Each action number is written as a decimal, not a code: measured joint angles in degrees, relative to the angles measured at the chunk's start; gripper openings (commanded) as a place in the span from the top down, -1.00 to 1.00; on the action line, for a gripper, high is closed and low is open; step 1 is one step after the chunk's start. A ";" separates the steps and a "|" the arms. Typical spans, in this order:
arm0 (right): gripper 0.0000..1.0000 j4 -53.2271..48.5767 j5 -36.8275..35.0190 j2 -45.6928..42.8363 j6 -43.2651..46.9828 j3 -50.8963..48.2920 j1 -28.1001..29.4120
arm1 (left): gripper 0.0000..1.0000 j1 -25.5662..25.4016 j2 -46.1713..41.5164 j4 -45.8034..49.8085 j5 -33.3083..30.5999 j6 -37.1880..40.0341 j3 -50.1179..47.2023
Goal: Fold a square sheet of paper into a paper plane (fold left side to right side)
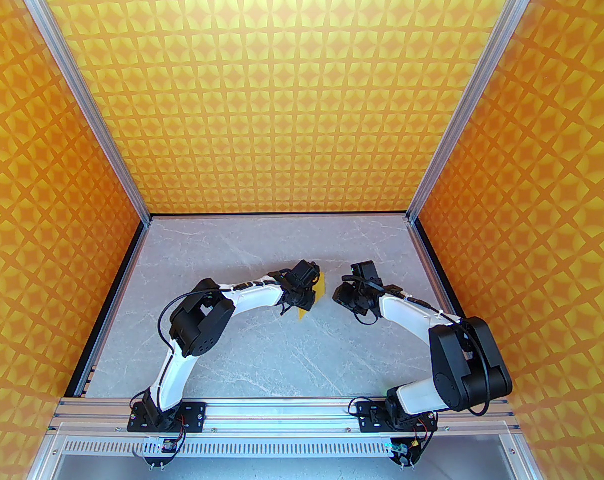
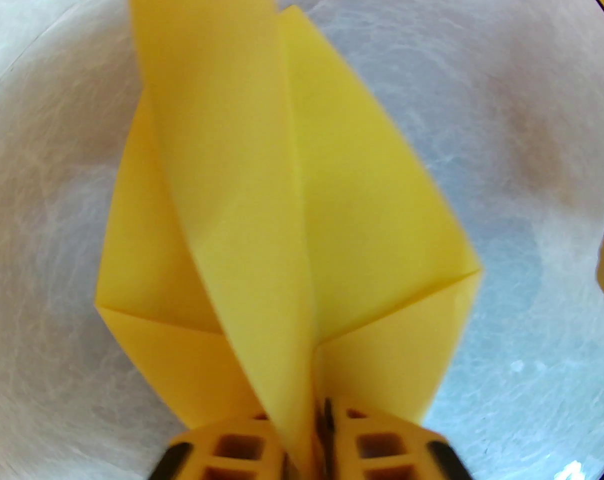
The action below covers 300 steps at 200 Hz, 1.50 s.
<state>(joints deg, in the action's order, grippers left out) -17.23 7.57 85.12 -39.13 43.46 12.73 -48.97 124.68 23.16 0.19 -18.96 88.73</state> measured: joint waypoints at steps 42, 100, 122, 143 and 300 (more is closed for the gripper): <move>0.33 -0.02 0.07 0.00 0.15 0.00 0.00 | 0.96 -0.11 -0.48 0.98 -2.99 0.26 0.00; 0.33 0.00 1.31 0.04 0.83 0.09 0.00 | 0.95 4.31 -7.37 4.39 -8.90 1.16 -4.59; 0.32 -0.04 1.55 0.07 1.29 0.20 -0.02 | 0.95 8.00 -8.61 4.94 -10.51 1.95 -5.40; 0.32 -0.09 1.62 0.11 1.79 0.74 -0.02 | 0.94 10.91 -8.28 5.35 -11.65 2.56 -5.46; 0.32 -1.20 1.68 0.15 3.45 1.16 -0.02 | 0.41 11.06 -4.26 6.23 -12.52 -0.11 -5.20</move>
<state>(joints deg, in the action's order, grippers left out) -18.44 9.26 85.27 -35.68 44.62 12.71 -37.91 120.42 29.39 -12.34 -19.07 83.53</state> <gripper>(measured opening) 0.339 0.273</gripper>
